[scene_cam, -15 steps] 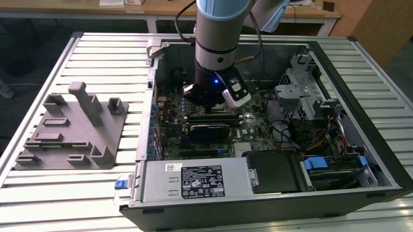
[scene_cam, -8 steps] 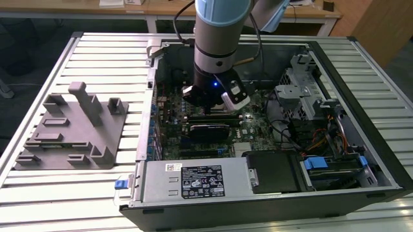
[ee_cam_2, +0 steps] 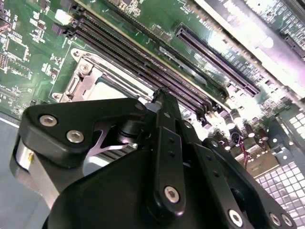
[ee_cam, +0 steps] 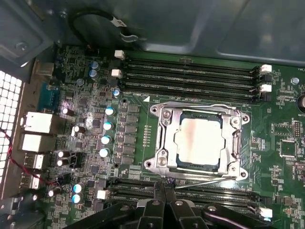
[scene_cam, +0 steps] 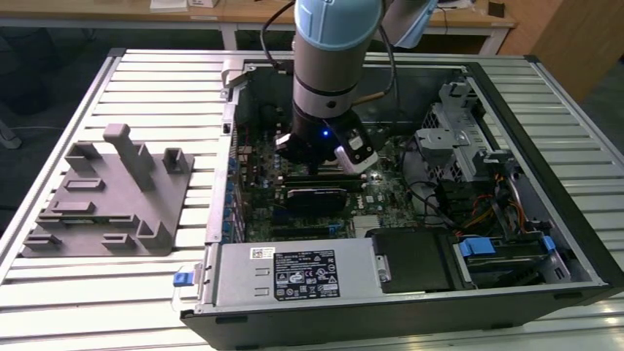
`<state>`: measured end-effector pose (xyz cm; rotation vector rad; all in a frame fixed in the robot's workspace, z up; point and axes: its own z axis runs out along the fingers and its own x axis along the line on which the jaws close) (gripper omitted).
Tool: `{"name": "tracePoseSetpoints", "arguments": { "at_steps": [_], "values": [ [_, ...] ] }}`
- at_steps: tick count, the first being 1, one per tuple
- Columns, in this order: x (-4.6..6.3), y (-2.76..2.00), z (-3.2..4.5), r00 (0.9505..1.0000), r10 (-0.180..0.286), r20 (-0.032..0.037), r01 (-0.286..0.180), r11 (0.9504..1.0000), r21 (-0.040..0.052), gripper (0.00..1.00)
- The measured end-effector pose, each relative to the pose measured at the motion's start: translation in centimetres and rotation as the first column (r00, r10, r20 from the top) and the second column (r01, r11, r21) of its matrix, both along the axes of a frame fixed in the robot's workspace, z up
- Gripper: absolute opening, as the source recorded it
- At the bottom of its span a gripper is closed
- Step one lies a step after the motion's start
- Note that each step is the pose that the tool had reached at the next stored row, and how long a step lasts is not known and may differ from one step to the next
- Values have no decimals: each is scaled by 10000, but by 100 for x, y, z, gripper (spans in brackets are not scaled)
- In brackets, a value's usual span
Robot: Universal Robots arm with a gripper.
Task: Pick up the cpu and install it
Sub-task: 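Install the second cpu locking lever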
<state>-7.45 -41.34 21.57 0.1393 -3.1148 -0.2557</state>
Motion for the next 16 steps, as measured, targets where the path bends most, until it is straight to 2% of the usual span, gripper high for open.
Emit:
{"name": "tracePoseSetpoints", "arguments": {
  "at_steps": [5, 9, 11, 13, 14, 16],
  "values": [
    [-71, -11, -32, 10000, 12, 0, -12, 9999, 158, 11],
    [-76, -12, -63, 10000, 13, -1, -13, 9997, 255, 11],
    [-75, -11, -74, 10000, 13, 0, -13, 9991, 415, 11],
    [-76, -13, -81, 10000, 13, 0, -13, 9978, 659, 11],
    [-75, -15, -87, 10000, 13, 0, -13, 9972, 745, 11],
    [-75, -27, -95, 10000, 12, 1, -13, 9968, 794, 11]
  ]
}}
